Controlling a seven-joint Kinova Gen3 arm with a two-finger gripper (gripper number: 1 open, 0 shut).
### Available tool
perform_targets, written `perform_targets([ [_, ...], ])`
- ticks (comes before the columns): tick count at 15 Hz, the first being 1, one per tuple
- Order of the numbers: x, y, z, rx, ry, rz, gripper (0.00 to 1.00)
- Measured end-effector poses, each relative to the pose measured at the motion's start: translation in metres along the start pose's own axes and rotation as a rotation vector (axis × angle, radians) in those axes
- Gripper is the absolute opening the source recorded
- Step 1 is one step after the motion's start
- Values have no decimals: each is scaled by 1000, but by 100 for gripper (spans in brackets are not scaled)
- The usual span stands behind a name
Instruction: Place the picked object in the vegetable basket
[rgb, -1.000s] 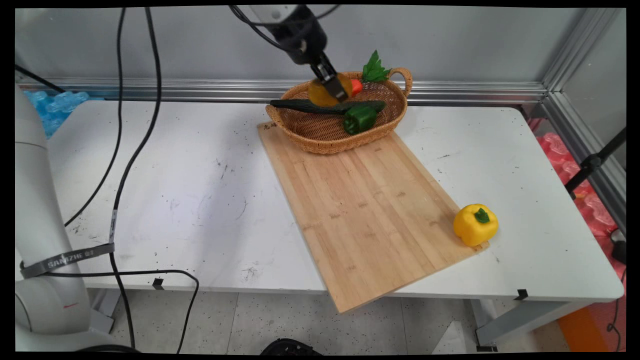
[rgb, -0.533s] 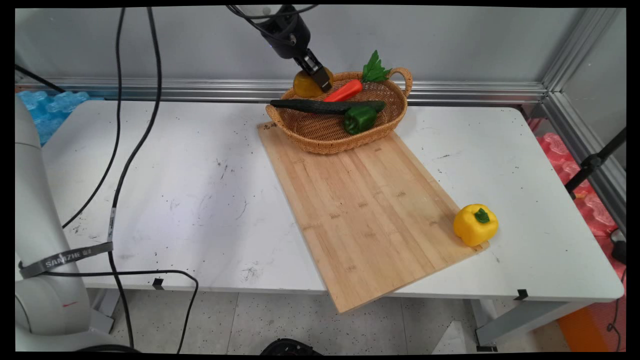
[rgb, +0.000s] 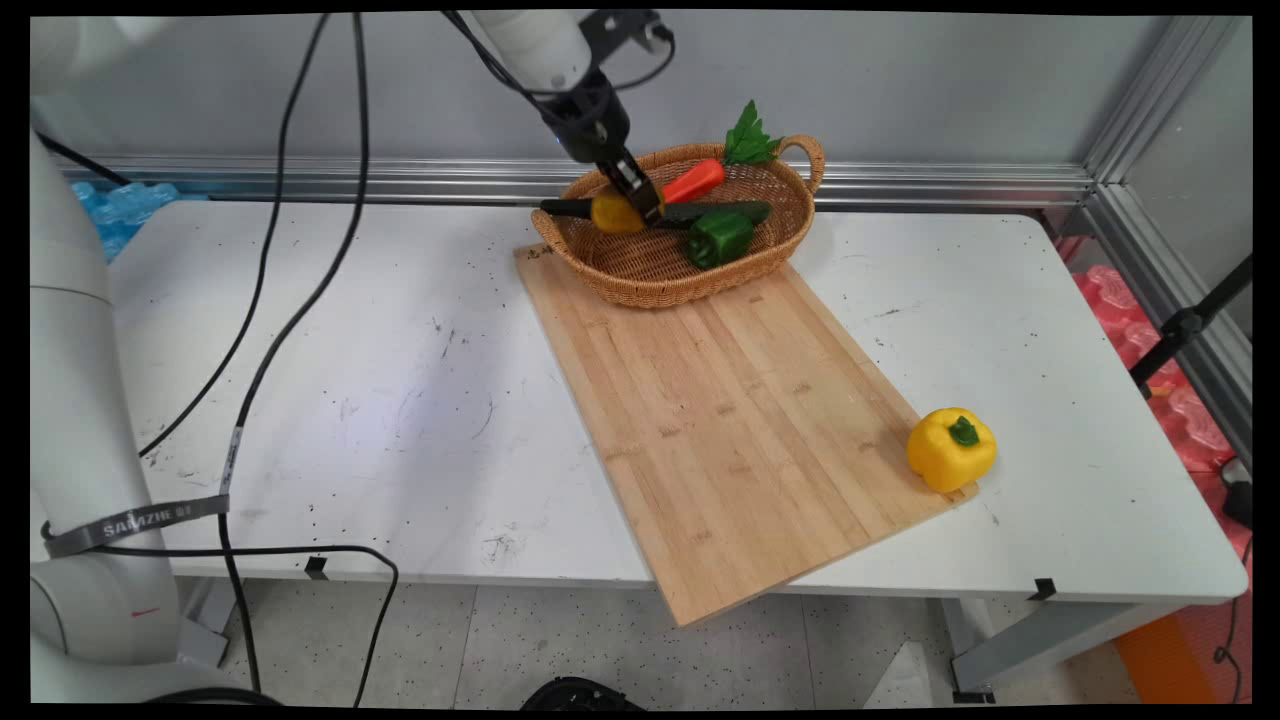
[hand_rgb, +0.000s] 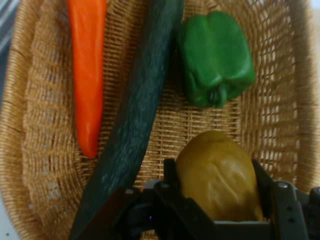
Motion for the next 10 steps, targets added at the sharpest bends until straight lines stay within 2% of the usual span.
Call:
perform_targets([
  [5,-3,-4,49,-14,-49,37,0],
  [9,-4,-5,75,-27,-70,60,0],
  [10,-3,-6,79,-30,-71,68,100],
])
